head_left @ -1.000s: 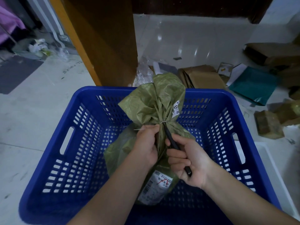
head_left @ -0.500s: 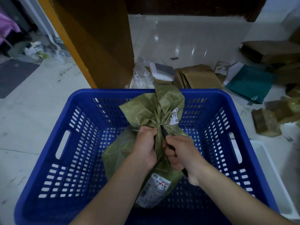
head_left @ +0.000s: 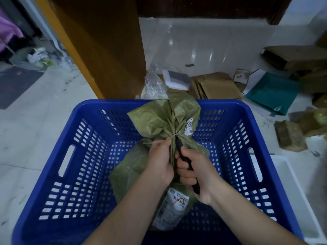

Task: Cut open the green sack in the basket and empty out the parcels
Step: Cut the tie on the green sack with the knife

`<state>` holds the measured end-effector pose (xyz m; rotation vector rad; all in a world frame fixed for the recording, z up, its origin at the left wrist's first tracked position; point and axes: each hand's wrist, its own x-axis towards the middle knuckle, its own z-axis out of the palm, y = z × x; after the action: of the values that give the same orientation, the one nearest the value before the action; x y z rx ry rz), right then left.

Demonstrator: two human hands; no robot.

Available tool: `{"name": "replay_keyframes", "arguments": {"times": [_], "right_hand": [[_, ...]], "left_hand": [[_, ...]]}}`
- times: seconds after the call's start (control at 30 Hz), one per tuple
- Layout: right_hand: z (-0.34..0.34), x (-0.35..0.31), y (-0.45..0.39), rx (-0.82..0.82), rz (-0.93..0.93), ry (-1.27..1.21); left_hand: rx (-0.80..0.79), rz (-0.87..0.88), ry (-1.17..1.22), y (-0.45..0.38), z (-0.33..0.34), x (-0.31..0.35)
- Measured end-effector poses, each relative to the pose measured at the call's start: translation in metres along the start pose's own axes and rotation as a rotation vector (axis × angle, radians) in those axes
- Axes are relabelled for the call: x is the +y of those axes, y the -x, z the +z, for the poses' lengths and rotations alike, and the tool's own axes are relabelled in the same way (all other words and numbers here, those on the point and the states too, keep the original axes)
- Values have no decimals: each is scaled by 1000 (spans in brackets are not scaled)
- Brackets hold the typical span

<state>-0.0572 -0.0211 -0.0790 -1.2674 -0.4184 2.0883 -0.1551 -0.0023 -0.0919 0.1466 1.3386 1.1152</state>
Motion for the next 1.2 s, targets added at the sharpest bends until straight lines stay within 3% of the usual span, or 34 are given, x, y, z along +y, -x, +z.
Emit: {"name": "replay_keyframes", "arguments": {"times": [0.17,0.47,0.73,0.87,1.0,1.2], "right_hand": [[-10,1,5,-12,5,26],[-11,-2,2,74,-75,183],[-10,8,3,-28,53,-192],[-6,13,5,53,-70,-15],[-2,10,1,147,-188,-49],[-8,-1,9,73,-138,-27]], "left_hand": [[-138,-146,-34,2,-4,2],[-59,-134,42,1,8,-4],[84,-197,84,8,13,-6],[140,-198,170,4,13,-10],[105,-241,375,1,14,-14],[52,-207,315,-7,8,-9]]}}
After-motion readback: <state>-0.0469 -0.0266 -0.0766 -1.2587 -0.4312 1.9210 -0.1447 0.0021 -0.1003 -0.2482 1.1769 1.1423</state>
